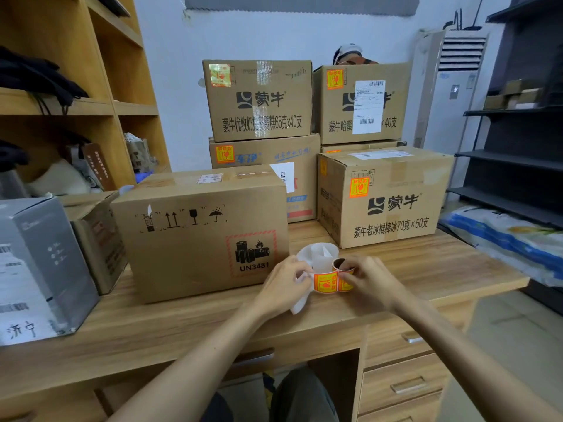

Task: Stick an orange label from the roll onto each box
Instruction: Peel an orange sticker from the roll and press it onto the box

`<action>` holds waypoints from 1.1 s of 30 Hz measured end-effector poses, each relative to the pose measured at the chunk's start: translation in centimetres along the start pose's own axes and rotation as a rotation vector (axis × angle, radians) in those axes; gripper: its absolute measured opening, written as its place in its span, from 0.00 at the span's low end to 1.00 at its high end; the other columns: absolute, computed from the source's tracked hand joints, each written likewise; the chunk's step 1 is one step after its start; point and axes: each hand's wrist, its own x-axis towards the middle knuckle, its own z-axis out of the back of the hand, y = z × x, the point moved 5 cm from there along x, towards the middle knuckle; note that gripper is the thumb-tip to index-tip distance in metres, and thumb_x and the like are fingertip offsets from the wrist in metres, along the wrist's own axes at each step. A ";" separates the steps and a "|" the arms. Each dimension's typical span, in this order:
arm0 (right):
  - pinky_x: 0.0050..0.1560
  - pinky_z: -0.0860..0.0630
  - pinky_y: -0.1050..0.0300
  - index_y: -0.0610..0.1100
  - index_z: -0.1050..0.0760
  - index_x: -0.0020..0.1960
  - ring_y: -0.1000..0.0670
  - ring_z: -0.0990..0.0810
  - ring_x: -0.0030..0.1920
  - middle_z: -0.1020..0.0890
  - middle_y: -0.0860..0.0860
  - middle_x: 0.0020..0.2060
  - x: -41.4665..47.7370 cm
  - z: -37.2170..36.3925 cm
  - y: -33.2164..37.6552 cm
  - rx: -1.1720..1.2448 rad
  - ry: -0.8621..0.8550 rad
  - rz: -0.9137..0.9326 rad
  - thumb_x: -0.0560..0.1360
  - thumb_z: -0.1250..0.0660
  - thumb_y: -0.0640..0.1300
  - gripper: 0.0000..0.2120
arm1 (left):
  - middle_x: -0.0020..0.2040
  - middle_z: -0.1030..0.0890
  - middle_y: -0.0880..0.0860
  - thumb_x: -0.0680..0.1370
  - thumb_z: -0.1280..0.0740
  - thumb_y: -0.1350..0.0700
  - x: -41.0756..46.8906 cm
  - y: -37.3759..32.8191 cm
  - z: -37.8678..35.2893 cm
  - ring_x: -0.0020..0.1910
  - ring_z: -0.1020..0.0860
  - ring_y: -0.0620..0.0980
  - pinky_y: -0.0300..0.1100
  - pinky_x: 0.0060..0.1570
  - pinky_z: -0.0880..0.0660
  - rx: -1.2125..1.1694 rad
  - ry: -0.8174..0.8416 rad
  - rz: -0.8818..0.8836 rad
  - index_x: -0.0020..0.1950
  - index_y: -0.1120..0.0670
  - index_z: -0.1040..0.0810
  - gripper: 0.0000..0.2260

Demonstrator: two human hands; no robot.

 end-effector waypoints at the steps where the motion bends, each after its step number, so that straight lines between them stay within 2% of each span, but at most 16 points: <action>1: 0.49 0.27 0.55 0.44 0.17 0.50 0.50 0.20 0.50 0.15 0.50 0.50 0.0 -0.1 0.0 -0.006 0.001 -0.005 0.77 0.31 0.43 0.05 | 0.45 0.27 0.45 0.80 0.34 0.54 0.1 0.2 -0.1 0.46 0.28 0.41 0.38 0.44 0.34 -0.010 -0.011 0.004 0.51 0.53 0.16 0.07; 4: 0.51 0.29 0.57 0.45 0.18 0.52 0.48 0.20 0.55 0.17 0.52 0.54 -0.2 -0.1 0.3 -0.020 -0.002 0.000 0.77 0.31 0.43 0.06 | 0.47 0.26 0.44 0.81 0.33 0.52 -0.1 0.6 -0.4 0.47 0.27 0.40 0.35 0.45 0.34 -0.085 -0.030 0.031 0.50 0.52 0.16 0.07; 6: 0.50 0.27 0.53 0.46 0.20 0.53 0.47 0.20 0.51 0.23 0.52 0.52 -0.7 0.3 0.8 -0.012 -0.055 0.029 0.76 0.30 0.43 0.06 | 0.48 0.23 0.44 0.81 0.33 0.53 -0.3 1.0 -0.7 0.49 0.25 0.40 0.34 0.47 0.32 -0.146 -0.045 0.035 0.50 0.52 0.16 0.07; 9: 0.41 0.24 0.48 0.47 0.27 0.51 0.49 0.22 0.43 0.30 0.53 0.50 -2.0 0.4 2.2 -0.083 -0.189 0.082 0.76 0.30 0.47 0.07 | 0.50 0.19 0.45 0.81 0.33 0.54 -0.6 1.5 -1.1 0.51 0.23 0.40 0.38 0.51 0.27 -0.248 -0.079 0.040 0.51 0.53 0.15 0.07; 11: 0.36 0.26 0.51 0.49 0.30 0.47 0.52 0.26 0.38 0.30 0.55 0.47 -2.8 -0.2 3.5 -0.101 -0.208 0.129 0.76 0.31 0.49 0.08 | 0.49 0.19 0.46 0.80 0.32 0.54 -0.7 1.5 -1.3 0.50 0.23 0.41 0.38 0.52 0.27 -0.294 -0.089 0.042 0.50 0.53 0.14 0.07; 13: 0.34 0.28 0.53 0.50 0.30 0.45 0.54 0.29 0.36 0.31 0.57 0.44 -3.2 -1.2 4.4 -0.094 -0.196 0.154 0.77 0.32 0.50 0.08 | 0.48 0.18 0.46 0.80 0.30 0.54 -0.7 1.5 -1.2 0.48 0.22 0.40 0.34 0.49 0.28 -0.309 -0.098 0.030 0.49 0.53 0.14 0.06; 15: 0.34 0.28 0.53 0.49 0.29 0.44 0.53 0.28 0.36 0.31 0.58 0.42 -3.1 -1.9 4.9 -0.064 -0.197 0.134 0.77 0.32 0.50 0.08 | 0.46 0.16 0.46 0.79 0.29 0.54 -1.0 1.5 -1.0 0.47 0.21 0.41 0.35 0.47 0.28 -0.336 -0.107 0.025 0.49 0.51 0.14 0.04; 19: 0.35 0.31 0.55 0.49 0.29 0.44 0.54 0.28 0.36 0.30 0.59 0.41 -2.7 -2.6 4.8 -0.019 -0.216 0.067 0.78 0.33 0.50 0.07 | 0.45 0.15 0.44 0.78 0.28 0.53 -1.3 1.7 -0.8 0.47 0.20 0.42 0.43 0.51 0.25 -0.370 -0.115 0.049 0.47 0.50 0.14 0.03; 22: 0.36 0.28 0.54 0.48 0.28 0.44 0.54 0.26 0.37 0.28 0.57 0.42 -2.7 -2.6 4.6 -0.009 -0.225 0.054 0.78 0.33 0.50 0.08 | 0.45 0.15 0.44 0.78 0.28 0.55 -1.2 1.7 -0.9 0.48 0.20 0.42 0.45 0.52 0.23 -0.369 -0.107 0.061 0.47 0.51 0.13 0.04; 27: 0.37 0.27 0.55 0.47 0.27 0.44 0.53 0.25 0.39 0.25 0.54 0.42 -3.0 -2.4 4.8 -0.011 -0.225 0.040 0.77 0.33 0.51 0.08 | 0.44 0.14 0.46 0.77 0.28 0.57 -1.2 1.8 -0.8 0.47 0.19 0.45 0.40 0.49 0.24 -0.411 -0.085 0.042 0.46 0.53 0.12 0.04; 30: 0.37 0.26 0.54 0.48 0.27 0.43 0.53 0.25 0.38 0.25 0.55 0.41 -3.1 -2.5 4.7 -0.008 -0.228 0.025 0.77 0.33 0.51 0.08 | 0.44 0.14 0.47 0.77 0.28 0.58 -1.4 1.7 -0.7 0.48 0.19 0.47 0.42 0.50 0.25 -0.463 -0.056 0.038 0.45 0.52 0.12 0.05; 33: 0.38 0.27 0.54 0.49 0.27 0.44 0.53 0.25 0.39 0.25 0.55 0.41 -3.0 -2.6 4.6 -0.007 -0.223 0.009 0.77 0.33 0.51 0.08 | 0.44 0.14 0.47 0.74 0.30 0.55 -1.6 1.6 -0.7 0.49 0.20 0.49 0.44 0.52 0.25 -0.511 -0.027 0.067 0.44 0.51 0.12 0.07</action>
